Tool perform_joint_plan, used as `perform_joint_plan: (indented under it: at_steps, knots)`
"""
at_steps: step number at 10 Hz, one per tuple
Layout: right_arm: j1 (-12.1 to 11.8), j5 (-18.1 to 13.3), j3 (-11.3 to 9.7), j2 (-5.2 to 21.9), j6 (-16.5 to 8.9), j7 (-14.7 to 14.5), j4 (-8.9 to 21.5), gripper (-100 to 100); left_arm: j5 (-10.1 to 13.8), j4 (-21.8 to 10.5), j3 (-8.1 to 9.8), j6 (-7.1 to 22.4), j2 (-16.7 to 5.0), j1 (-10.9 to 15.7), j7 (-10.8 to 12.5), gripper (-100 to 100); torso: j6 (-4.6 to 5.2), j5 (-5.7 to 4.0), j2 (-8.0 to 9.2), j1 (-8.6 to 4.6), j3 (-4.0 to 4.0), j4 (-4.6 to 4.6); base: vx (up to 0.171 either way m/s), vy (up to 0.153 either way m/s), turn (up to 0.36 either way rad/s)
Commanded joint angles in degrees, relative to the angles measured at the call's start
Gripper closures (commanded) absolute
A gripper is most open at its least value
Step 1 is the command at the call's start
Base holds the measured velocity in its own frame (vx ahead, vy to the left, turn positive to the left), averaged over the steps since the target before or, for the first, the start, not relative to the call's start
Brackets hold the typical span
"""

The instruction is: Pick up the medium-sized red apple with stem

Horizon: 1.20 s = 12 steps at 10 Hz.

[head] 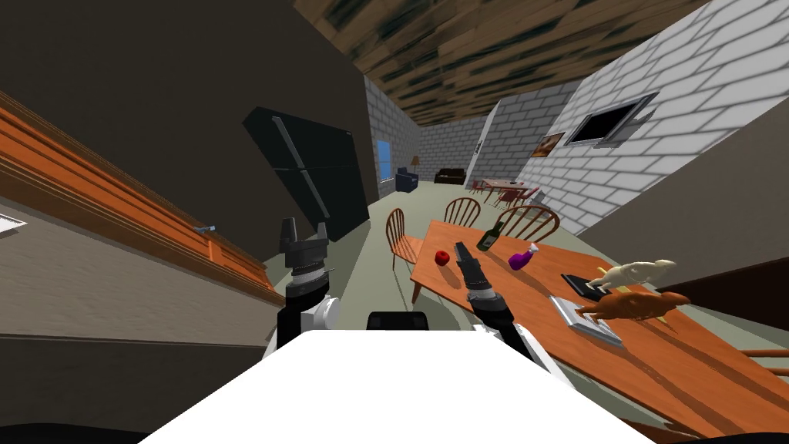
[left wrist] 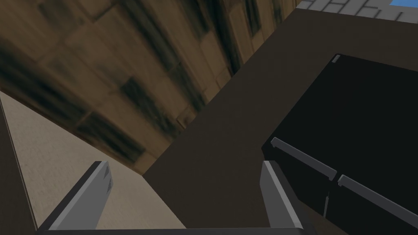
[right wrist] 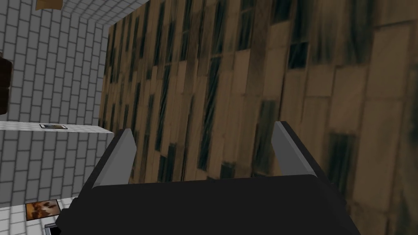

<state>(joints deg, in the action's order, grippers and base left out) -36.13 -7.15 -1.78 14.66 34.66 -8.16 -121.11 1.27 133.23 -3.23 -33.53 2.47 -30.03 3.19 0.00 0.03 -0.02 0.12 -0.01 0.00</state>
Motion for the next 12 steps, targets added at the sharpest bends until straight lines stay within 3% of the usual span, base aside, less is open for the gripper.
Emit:
perform_joint_plan:
  at_steps: [1,4,5,7,12]
  knots:
    - [-1.26,-0.27,-0.74,2.00,1.01,-0.66,2.86,-100,0.00,0.00,0.00,0.00,0.00,0.00,0.00,0,0.00,0.00,0.00,0.00,0.00,0.00,0.018,0.047,0.070]
    - [-2.35,-0.47,-1.37,3.75,1.75,-1.19,7.12,-100,0.00,0.00,0.00,0.00,0.00,0.00,0.00,0,-0.01,0.01,-0.04,0.04,-0.02,-0.01,0.018,0.042,0.049]
    - [-3.45,-0.64,-2.03,5.49,2.52,-1.73,9.00,-100,0.00,0.00,0.00,0.00,0.00,0.00,0.00,0,0.00,0.01,-0.03,0.02,-0.02,-0.01,0.024,0.049,0.075]
    - [-3.45,-0.64,-2.03,5.49,2.52,-1.73,10.61,-100,0.00,0.00,0.00,0.00,0.00,0.00,0.00,0,0.00,0.01,-0.04,0.01,-0.02,-0.01,0.013,0.028,0.024]
    - [-6.70,-0.96,-4.00,10.83,4.97,-3.38,20.04,-100,0.00,0.00,0.00,0.00,0.00,0.00,0.00,0,0.00,0.01,-0.05,0.01,-0.03,-0.01,0.025,0.046,0.088]
